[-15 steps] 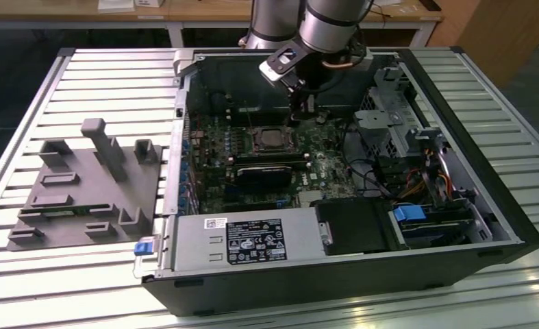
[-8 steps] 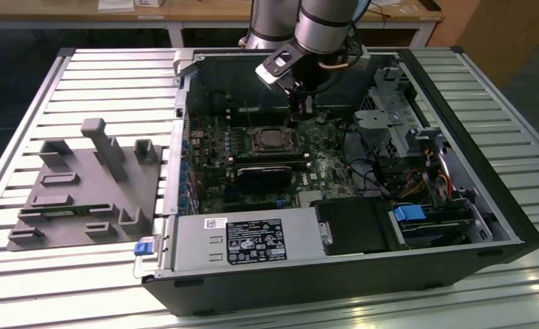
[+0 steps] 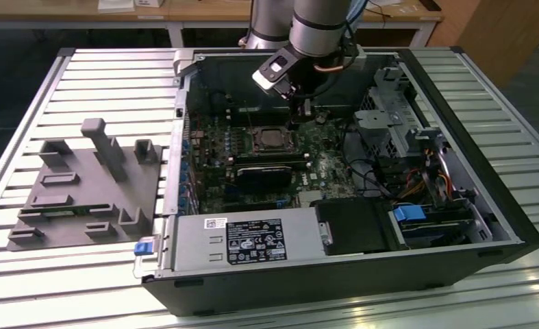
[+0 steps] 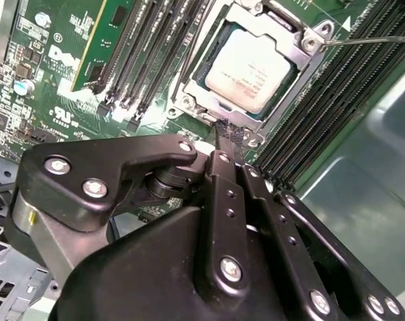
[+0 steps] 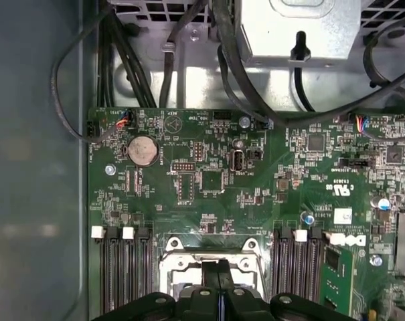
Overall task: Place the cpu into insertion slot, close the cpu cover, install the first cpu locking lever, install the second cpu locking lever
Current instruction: 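Close the cpu cover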
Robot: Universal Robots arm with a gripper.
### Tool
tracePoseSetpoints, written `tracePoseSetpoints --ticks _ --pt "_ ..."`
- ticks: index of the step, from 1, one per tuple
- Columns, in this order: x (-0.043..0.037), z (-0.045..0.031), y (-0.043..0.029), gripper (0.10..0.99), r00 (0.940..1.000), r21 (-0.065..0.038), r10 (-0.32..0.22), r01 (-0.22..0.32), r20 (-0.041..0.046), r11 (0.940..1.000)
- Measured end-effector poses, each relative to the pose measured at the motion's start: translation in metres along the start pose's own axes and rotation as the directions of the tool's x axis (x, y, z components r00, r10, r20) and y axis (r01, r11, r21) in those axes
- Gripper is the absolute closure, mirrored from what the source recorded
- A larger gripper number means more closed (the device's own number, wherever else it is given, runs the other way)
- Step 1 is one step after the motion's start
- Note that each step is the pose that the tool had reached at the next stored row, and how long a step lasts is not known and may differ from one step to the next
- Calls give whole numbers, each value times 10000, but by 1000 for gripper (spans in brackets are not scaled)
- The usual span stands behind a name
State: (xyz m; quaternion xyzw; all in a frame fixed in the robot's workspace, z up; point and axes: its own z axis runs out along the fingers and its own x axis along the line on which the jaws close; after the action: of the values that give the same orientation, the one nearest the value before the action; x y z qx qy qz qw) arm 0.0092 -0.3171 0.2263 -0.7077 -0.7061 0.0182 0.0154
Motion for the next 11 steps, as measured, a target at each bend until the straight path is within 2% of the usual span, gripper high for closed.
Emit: tracePoseSetpoints --ticks 3,6,9,11 --pt "0 13 -28 984 10000 -157 -48 48 -10 9999" --pt "0 25 -75 984 10000 -366 -62 62 -12 9993" --pt "-1 37 -151 984 10000 -567 -64 63 -13 9984" --pt "-2 44 -228 984 10000 -643 -64 63 -14 9979"
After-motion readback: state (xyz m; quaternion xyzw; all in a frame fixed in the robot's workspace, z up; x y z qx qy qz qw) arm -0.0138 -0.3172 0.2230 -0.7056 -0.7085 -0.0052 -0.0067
